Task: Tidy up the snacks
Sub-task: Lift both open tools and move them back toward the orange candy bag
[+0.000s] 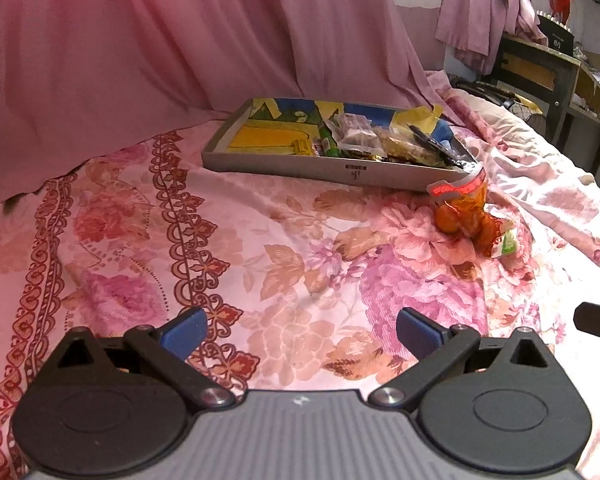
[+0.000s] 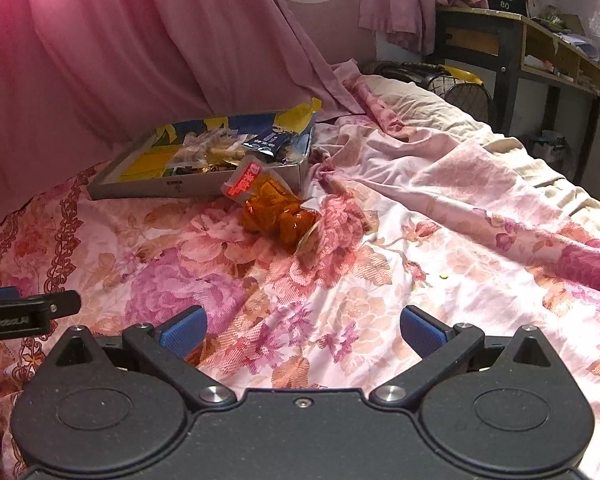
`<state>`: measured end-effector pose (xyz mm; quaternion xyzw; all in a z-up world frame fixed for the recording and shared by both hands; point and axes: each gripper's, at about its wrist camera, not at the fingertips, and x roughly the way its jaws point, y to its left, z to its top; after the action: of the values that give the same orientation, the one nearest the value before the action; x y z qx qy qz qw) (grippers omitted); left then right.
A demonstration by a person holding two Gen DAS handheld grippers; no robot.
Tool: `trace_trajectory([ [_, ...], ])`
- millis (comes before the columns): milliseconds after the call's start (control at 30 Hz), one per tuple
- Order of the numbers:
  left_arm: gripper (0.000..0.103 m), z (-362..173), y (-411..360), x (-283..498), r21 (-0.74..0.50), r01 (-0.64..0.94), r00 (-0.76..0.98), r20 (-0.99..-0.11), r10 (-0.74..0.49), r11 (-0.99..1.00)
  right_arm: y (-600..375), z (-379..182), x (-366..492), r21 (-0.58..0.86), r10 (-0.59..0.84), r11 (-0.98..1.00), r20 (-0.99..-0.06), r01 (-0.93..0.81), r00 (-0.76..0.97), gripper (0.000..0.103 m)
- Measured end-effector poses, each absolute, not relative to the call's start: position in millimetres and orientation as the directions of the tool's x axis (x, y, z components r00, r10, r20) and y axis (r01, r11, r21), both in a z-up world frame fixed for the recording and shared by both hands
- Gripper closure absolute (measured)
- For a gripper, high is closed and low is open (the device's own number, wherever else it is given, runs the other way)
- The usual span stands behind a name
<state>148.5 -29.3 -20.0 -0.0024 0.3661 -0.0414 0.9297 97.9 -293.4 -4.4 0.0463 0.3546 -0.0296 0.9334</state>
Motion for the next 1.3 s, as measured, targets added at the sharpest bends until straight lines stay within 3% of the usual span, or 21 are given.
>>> trace_trajectory([
  [900, 0.0, -42.9, -49.2, 196.4, -0.052, 0.095, 0.693, -0.714, -0.104, 0.994, -300.2, -13.1, 115.8, 0.105, 0.019, 0.992, -0.696, 0.075, 0.718, 0.001],
  [1300, 0.0, -38.7, -54.8, 220.2, -0.05, 0.127, 0.715, -0.688, -0.126, 0.991, -287.1, -15.0, 144.2, -0.113, -0.046, 0.993, -0.619, -0.03, 0.784, 0.001],
])
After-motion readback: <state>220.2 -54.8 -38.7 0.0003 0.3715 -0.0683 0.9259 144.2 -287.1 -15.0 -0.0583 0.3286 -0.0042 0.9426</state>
